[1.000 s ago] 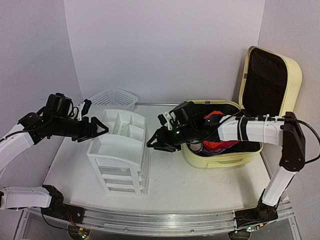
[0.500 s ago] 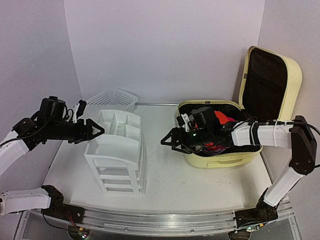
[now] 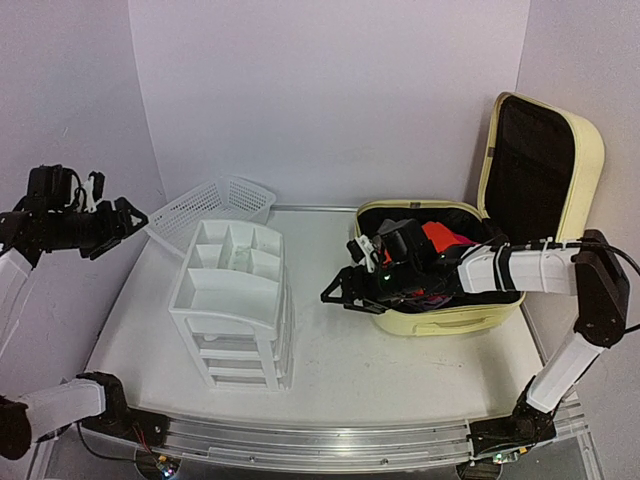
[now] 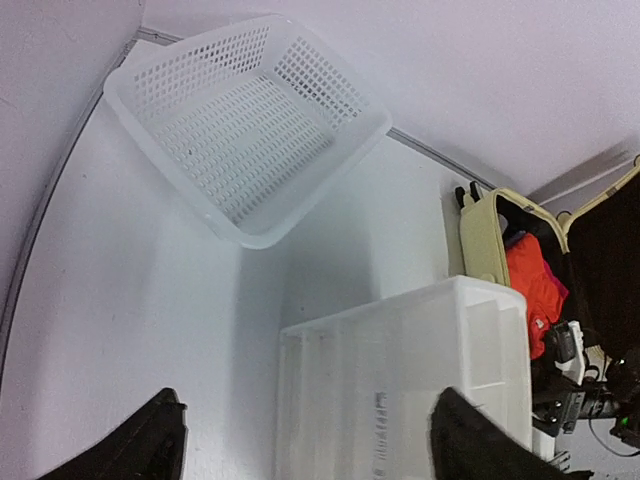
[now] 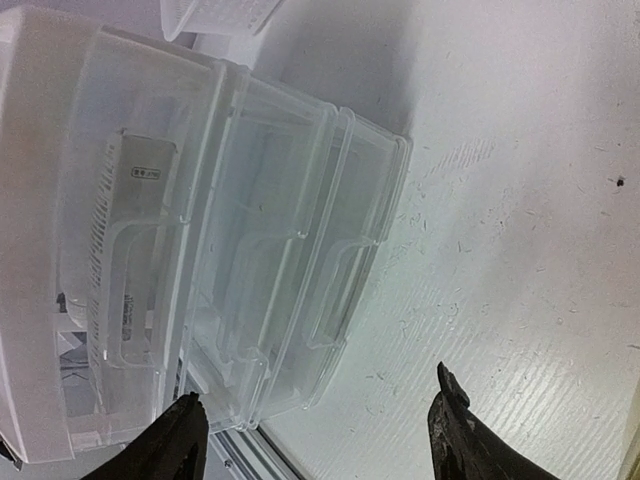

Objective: Open, take out, and arrange the luggage

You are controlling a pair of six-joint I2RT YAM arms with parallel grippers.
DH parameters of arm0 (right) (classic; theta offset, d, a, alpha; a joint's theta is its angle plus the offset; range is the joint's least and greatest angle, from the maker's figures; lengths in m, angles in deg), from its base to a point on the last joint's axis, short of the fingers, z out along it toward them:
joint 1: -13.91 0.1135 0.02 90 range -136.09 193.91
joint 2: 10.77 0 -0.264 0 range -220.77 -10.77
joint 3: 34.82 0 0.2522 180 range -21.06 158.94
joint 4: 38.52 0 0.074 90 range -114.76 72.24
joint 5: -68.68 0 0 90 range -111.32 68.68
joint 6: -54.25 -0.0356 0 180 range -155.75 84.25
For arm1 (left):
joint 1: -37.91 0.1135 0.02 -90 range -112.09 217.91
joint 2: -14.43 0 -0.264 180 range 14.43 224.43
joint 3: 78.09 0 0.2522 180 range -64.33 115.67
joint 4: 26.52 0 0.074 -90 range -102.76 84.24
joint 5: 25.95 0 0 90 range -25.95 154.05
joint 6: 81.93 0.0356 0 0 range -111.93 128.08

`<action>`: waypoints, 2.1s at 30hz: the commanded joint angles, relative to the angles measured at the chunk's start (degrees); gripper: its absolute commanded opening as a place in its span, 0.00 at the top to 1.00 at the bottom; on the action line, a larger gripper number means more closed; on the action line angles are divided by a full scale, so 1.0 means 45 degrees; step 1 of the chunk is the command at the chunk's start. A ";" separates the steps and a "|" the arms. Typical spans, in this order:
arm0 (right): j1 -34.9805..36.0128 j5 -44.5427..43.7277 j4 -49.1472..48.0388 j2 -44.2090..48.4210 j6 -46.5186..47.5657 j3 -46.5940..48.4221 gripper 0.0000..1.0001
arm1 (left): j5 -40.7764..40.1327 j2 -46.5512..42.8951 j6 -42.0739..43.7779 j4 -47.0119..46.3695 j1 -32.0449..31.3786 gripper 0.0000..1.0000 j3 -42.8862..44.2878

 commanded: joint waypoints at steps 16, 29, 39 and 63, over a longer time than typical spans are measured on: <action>0.0036 0.0731 -0.0389 -0.0775 0.0179 0.1087 0.24 | 0.9718 0.1944 -0.2652 -0.6753 0.2095 0.94 -0.8946; 0.0179 0.0922 -0.0894 -0.1477 -0.0237 0.1377 0.21 | 1.0461 0.3054 -0.3097 -0.8893 0.0290 1.00 -0.9260; 0.1009 -0.0191 -0.1454 -0.2629 -0.1698 0.1877 0.17 | 1.0644 0.4219 -0.3155 -0.9884 -0.0324 1.00 -0.9029; 0.3013 -0.4840 0.3317 -0.2515 -0.0340 0.4429 0.10 | 1.0444 0.5097 -0.2841 -1.0258 -0.0660 1.00 -0.8785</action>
